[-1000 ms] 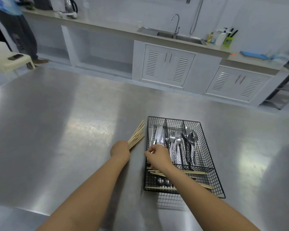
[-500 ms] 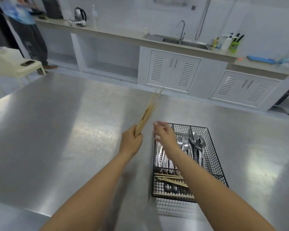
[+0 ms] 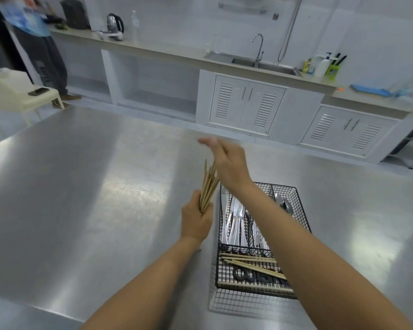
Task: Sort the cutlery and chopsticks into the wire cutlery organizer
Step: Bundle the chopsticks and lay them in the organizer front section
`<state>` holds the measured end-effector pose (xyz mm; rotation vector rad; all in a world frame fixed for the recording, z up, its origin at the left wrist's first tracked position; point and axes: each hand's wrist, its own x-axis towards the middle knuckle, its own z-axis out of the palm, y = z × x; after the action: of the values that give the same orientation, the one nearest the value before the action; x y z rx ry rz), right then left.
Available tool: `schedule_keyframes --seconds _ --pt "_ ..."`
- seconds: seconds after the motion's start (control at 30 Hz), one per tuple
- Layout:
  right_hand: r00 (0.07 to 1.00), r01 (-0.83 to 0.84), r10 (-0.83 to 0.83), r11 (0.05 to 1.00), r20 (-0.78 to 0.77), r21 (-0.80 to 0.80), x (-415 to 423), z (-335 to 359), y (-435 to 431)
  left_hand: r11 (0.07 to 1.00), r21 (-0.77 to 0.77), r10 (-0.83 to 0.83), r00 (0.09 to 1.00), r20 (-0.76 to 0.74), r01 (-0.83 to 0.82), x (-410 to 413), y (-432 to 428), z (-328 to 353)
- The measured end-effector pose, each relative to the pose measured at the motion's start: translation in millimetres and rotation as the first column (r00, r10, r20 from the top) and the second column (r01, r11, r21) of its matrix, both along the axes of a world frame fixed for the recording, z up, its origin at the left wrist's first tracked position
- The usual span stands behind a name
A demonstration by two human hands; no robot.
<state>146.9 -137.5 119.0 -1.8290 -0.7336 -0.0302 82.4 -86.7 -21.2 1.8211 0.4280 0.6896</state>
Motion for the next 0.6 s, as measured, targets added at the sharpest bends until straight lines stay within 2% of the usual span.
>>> schedule_keyframes --seconds 0.1,0.2,0.3,0.43,0.53,0.6 --pt "0.996 -0.073 0.068 0.994 -0.054 -0.078 -21 -32 -5 0.997 -0.063 0.039 0.998 -0.046 -0.042 0 2 0" --pt "0.993 -0.105 0.1 0.991 -0.057 -0.085 -27 -47 -9 0.998 -0.056 0.033 0.997 -0.066 -0.037 0 2 -3" --pt "0.98 -0.077 0.084 0.996 -0.183 0.046 -20 -36 -11 0.999 -0.019 0.043 0.998 -0.051 -0.044 0 -2 -4" --pt "0.926 0.088 0.015 0.963 -0.378 0.256 0 -23 -29 0.998 -0.035 0.06 0.998 -0.007 -0.06 6 -3 10" --pt "0.877 0.146 -0.022 0.964 -0.48 0.224 13 -31 -50 0.982 -0.186 0.044 0.999 0.003 -0.042 13 1 30" --pt "0.82 0.047 -0.013 0.998 -0.573 0.046 18 -50 -63 0.916 -0.401 -0.003 1.0 0.001 0.003 21 9 41"
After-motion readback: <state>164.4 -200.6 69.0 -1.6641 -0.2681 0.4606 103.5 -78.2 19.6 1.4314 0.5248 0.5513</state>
